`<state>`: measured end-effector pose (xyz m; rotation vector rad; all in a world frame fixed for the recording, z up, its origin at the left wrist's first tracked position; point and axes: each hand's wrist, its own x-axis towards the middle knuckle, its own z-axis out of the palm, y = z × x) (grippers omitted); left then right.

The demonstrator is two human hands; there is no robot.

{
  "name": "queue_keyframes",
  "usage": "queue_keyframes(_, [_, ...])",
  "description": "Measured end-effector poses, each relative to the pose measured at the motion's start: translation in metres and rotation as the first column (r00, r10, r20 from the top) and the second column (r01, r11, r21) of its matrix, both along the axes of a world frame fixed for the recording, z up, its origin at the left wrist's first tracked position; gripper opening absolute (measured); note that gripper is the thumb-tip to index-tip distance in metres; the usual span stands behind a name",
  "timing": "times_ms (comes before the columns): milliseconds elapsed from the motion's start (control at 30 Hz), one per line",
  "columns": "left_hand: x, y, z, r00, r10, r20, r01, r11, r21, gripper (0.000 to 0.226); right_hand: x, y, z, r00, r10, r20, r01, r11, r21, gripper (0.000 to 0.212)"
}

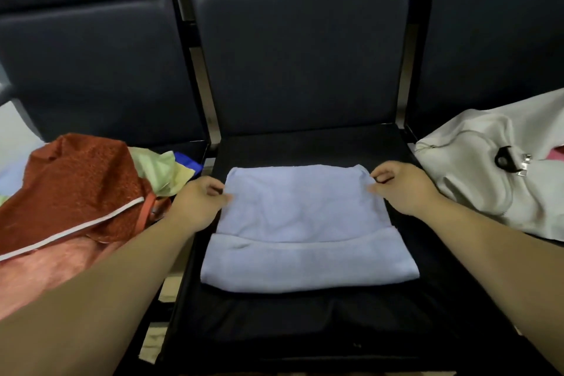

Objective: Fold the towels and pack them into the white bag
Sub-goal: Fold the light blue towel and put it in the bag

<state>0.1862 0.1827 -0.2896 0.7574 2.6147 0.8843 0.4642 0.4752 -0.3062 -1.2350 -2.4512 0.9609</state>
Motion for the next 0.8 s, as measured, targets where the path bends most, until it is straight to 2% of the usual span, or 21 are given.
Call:
queue_keyframes(67, [-0.011, 0.017, -0.001, 0.999, 0.021, -0.027, -0.020, 0.999, 0.042, 0.026, -0.016, 0.007, -0.001, 0.993, -0.057, -0.100, 0.057, 0.998, -0.009, 0.022])
queue_keyframes(133, [-0.022, 0.034, -0.006, 0.997, 0.025, -0.068, -0.022, 0.999, 0.046, 0.032, -0.030, 0.014, -0.004, 0.992, -0.060, -0.107, 0.062, 0.998, 0.010, 0.026])
queue_keyframes(233, [-0.033, 0.050, -0.018, 0.992, 0.030, -0.123, -0.024, 0.999, 0.045, 0.028, -0.042, 0.019, -0.013, 0.998, -0.005, -0.055, 0.010, 0.997, 0.077, 0.023])
queue_keyframes(367, [-0.042, 0.056, -0.026, 0.992, 0.002, -0.125, 0.006, 0.998, 0.058, 0.020, -0.044, 0.021, -0.024, 0.992, -0.002, -0.130, 0.029, 0.977, 0.210, 0.018])
queue_keyframes(433, [-0.046, 0.056, -0.027, 0.993, 0.014, -0.120, -0.004, 0.997, 0.079, 0.013, -0.044, 0.028, -0.020, 0.979, -0.070, -0.191, 0.096, 0.987, 0.128, 0.014])
queue_keyframes(500, [-0.049, 0.054, -0.028, 0.994, 0.071, -0.088, -0.059, 0.989, 0.138, 0.007, -0.044, 0.036, -0.018, 0.952, -0.189, -0.240, 0.182, 0.982, -0.049, 0.013])
queue_keyframes(567, [-0.050, 0.053, -0.029, 0.990, 0.124, -0.065, -0.111, 0.979, 0.171, 0.009, -0.043, 0.042, -0.017, 0.923, -0.287, -0.256, 0.245, 0.952, -0.185, 0.015])
queue_keyframes(633, [-0.051, 0.053, -0.028, 0.987, 0.145, -0.070, -0.131, 0.977, 0.171, 0.012, -0.044, 0.045, -0.020, 0.915, -0.312, -0.255, 0.263, 0.942, -0.207, 0.014])
queue_keyframes(800, [-0.050, 0.053, -0.028, 0.990, 0.069, -0.124, -0.052, 0.990, 0.132, 0.011, -0.047, 0.037, -0.017, 0.973, -0.146, -0.176, 0.156, 0.987, 0.039, 0.013])
